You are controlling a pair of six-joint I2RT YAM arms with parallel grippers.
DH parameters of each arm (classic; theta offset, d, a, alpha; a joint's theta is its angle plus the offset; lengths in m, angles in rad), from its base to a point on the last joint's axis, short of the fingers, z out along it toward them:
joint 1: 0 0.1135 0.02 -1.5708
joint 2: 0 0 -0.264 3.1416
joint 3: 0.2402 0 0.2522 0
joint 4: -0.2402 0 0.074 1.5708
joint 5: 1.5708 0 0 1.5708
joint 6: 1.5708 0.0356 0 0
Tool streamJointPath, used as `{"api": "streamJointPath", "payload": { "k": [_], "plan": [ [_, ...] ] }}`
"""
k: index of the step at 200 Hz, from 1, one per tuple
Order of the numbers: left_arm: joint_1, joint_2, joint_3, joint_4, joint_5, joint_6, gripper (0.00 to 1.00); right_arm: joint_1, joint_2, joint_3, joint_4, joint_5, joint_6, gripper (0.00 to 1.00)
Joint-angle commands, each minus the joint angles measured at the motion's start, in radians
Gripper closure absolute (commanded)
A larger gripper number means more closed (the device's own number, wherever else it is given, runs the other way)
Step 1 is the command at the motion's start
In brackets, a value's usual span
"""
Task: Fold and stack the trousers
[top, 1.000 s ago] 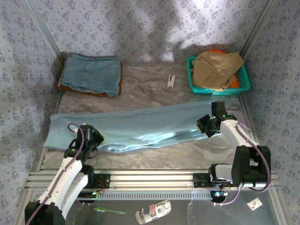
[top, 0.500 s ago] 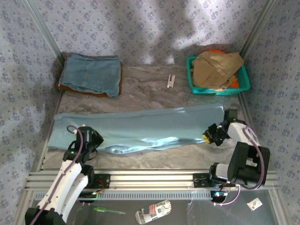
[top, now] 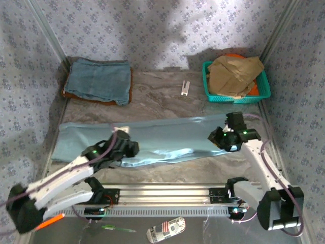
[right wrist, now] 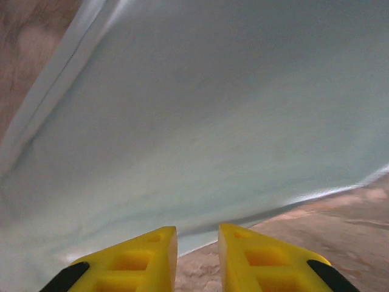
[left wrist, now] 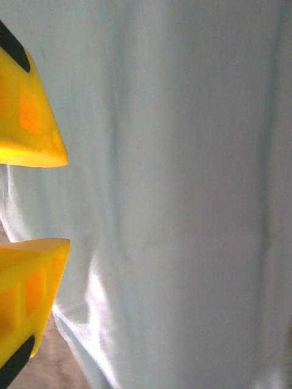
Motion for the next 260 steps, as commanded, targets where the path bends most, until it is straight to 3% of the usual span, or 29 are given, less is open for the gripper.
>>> {"api": "streamJointPath", "payload": {
  "k": [1,14,37,81,115,141,174,211,245,260],
  "plan": [
    [-0.14,0.191,0.082,0.076,-0.105,0.056,0.59,0.129,0.088,0.008,0.08,0.08,0.119,0.84],
    [-0.192,0.298,0.109,0.111,-0.149,0.056,0.59,0.188,0.157,0.018,0.145,0.085,0.121,0.9],
    [-0.195,0.41,0.087,0.169,-0.191,-0.005,0.71,0.22,0.269,0.0,0.229,0.087,0.116,1.0],
    [-0.195,0.391,-0.073,0.253,-0.151,-0.129,1.0,0.166,0.315,-0.172,0.247,0.079,0.132,1.0],
    [-0.195,0.31,-0.216,0.298,-0.125,-0.209,1.0,0.028,0.291,-0.287,0.252,0.018,0.116,1.0],
    [-0.194,0.289,-0.245,0.271,-0.123,-0.242,1.0,-0.023,0.277,-0.264,0.218,-0.001,0.104,0.87],
    [-0.196,0.255,-0.258,0.235,-0.066,-0.262,1.0,-0.114,0.217,-0.204,0.119,0.007,0.033,0.81],
    [-0.195,0.052,-0.188,0.016,-0.056,-0.196,1.0,-0.126,0.175,-0.147,0.05,0.015,-0.007,0.82],
    [-0.108,-0.117,-0.013,-0.166,-0.067,-0.064,0.46,-0.013,0.155,-0.052,0.036,0.056,0.029,0.84],
    [0.03,-0.131,0.033,-0.159,-0.051,-0.014,0.36,0.042,0.194,0.005,0.08,0.082,0.058,0.86]
  ]
}}
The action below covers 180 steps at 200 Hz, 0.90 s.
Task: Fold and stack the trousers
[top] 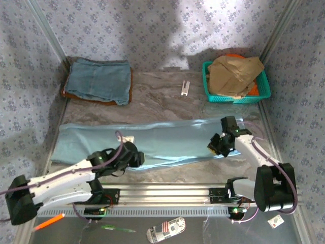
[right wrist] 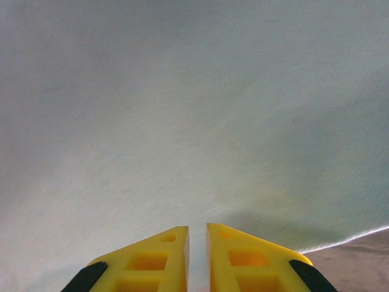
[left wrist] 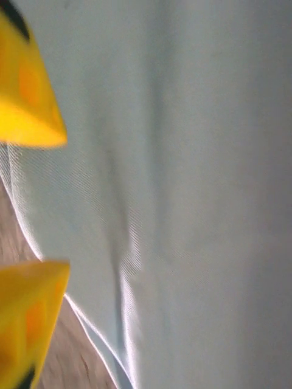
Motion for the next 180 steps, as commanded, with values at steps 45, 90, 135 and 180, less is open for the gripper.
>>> {"api": "streamJointPath", "payload": {
  "k": [45,90,135,180],
  "plan": [
    [0.577,0.24,0.097,0.207,0.147,0.091,0.52,0.201,0.407,0.394,0.117,0.086,0.026,0.99],
    [0.713,0.548,0.08,0.41,0.156,-0.018,0.56,0.155,0.719,0.619,0.079,0.115,0.029,1.0],
    [0.821,0.681,0.099,0.442,0.179,-0.062,0.46,0.019,0.696,0.56,0.07,0.054,-0.01,0.85],
    [0.853,0.745,0.144,0.456,0.244,-0.049,0.38,-0.204,0.31,0.323,-0.003,0.049,-0.091,0.75]
  ]
}}
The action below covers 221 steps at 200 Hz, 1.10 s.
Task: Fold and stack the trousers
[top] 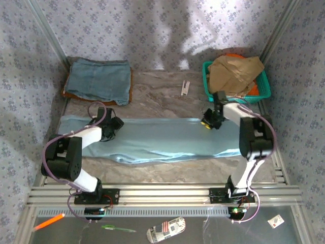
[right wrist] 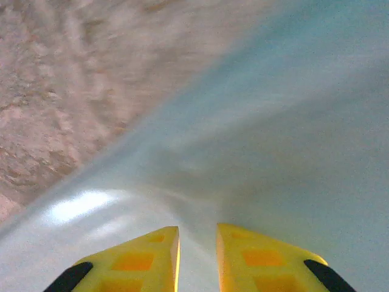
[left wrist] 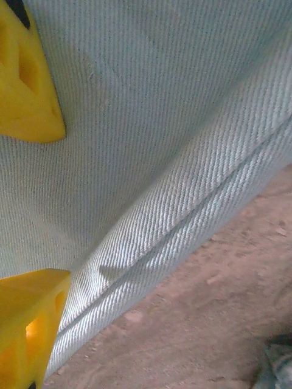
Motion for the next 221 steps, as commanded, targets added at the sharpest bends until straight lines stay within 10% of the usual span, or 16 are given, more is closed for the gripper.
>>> {"api": "streamJointPath", "payload": {
  "k": [1,82,119,155,221],
  "plan": [
    [0.021,0.055,-0.003,-0.046,0.013,0.001,0.37,-0.128,-0.209,-0.112,-0.1,0.027,-0.053,0.75],
    [-0.05,-0.245,0.012,-0.207,0.059,0.069,0.22,-0.573,-0.379,-0.502,-0.105,-0.087,-0.138,0.94],
    [-0.378,-0.309,-0.001,-0.221,-0.059,0.001,0.2,-0.58,-0.339,-0.458,-0.116,-0.106,-0.164,0.93],
    [-0.66,-0.041,0.168,-0.137,-0.091,-0.016,0.21,-0.567,-0.455,-0.423,-0.162,-0.105,-0.168,0.9],
    [-0.835,0.273,0.23,-0.011,-0.079,-0.066,0.24,-0.399,-0.531,-0.202,-0.28,0.024,-0.224,0.65]
  ]
}}
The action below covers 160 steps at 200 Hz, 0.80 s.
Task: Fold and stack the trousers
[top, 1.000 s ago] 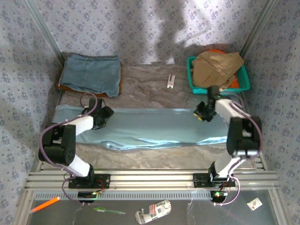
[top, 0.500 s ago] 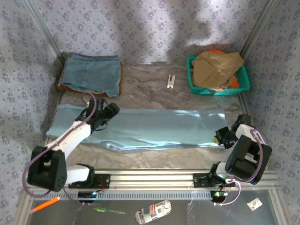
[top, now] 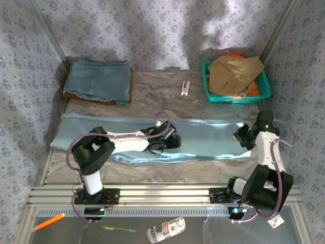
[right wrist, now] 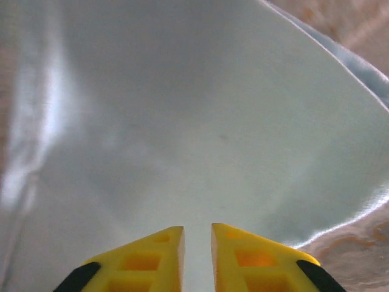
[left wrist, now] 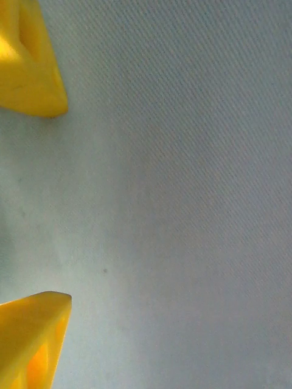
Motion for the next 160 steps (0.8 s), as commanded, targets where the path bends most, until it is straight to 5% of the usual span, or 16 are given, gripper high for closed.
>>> {"api": "streamJointPath", "payload": {
  "k": [1,56,160],
  "plan": [
    [-0.005,0.02,-0.08,0.059,0.004,-0.061,0.24,0.042,0.008,0.07,-0.08,0.072,-0.042,0.65],
    [0.018,-0.034,-0.278,0.111,-0.031,-0.042,0.23,0.094,0.184,0.191,-0.113,0.254,-0.098,0.33],
    [0.078,-0.194,-0.314,0.129,0.055,0.104,0.17,0.047,0.455,0.18,-0.1,0.236,-0.104,0.25]
  ]
}}
